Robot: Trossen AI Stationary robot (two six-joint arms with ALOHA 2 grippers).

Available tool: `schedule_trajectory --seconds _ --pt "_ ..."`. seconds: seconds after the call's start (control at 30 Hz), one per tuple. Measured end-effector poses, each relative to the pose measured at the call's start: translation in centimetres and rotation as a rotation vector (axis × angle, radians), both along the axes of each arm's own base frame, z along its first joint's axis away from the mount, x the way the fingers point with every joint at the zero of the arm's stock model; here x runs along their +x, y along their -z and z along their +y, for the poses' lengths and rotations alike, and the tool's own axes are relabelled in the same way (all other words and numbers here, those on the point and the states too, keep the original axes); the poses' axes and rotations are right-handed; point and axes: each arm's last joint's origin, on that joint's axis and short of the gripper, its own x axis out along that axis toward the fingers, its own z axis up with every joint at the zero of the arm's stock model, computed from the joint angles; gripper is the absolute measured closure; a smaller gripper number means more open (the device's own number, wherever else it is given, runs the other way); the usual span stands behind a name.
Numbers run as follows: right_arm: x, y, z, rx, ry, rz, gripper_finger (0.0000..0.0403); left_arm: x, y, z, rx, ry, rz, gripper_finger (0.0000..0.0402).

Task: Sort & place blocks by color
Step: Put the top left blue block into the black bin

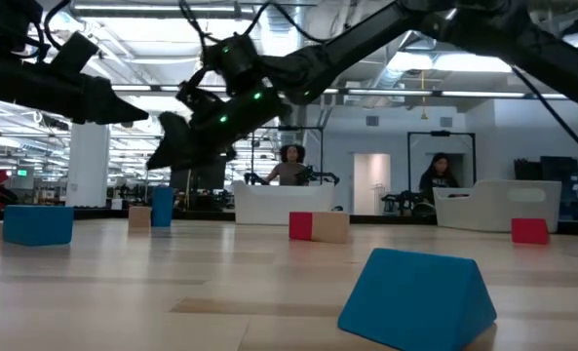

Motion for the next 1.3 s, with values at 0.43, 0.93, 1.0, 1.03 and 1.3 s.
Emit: schedule_trajectory --seconds 0.43,0.93,1.0,1.03,1.3 --pt "0.2 0.6 -2.1 0.172 0.129 0.010 0.0080 0.0 0.1 0.0 -0.013 -0.002 -0.001 0.0287" --pt "0.9 3.0 -1.1 0.151 0.071 0.021 0.0085 0.0 0.0 0.0 -0.014 -0.003 -0.009 0.0287" --pt "0.9 3.2 -1.1 0.150 0.070 0.023 0.0085 0.0 0.1 0.0 -0.014 -0.003 -0.009 0.0287" --pt "0.9 3.2 -1.1 0.150 0.070 0.022 0.0086 0.0 0.1 0.0 -0.014 -0.003 -0.009 0.0287" --pt "0.7 3.4 -1.3 0.158 0.077 0.054 0.0141 0.0 0.1 0.0 -0.014 -0.003 -0.008 0.0287"
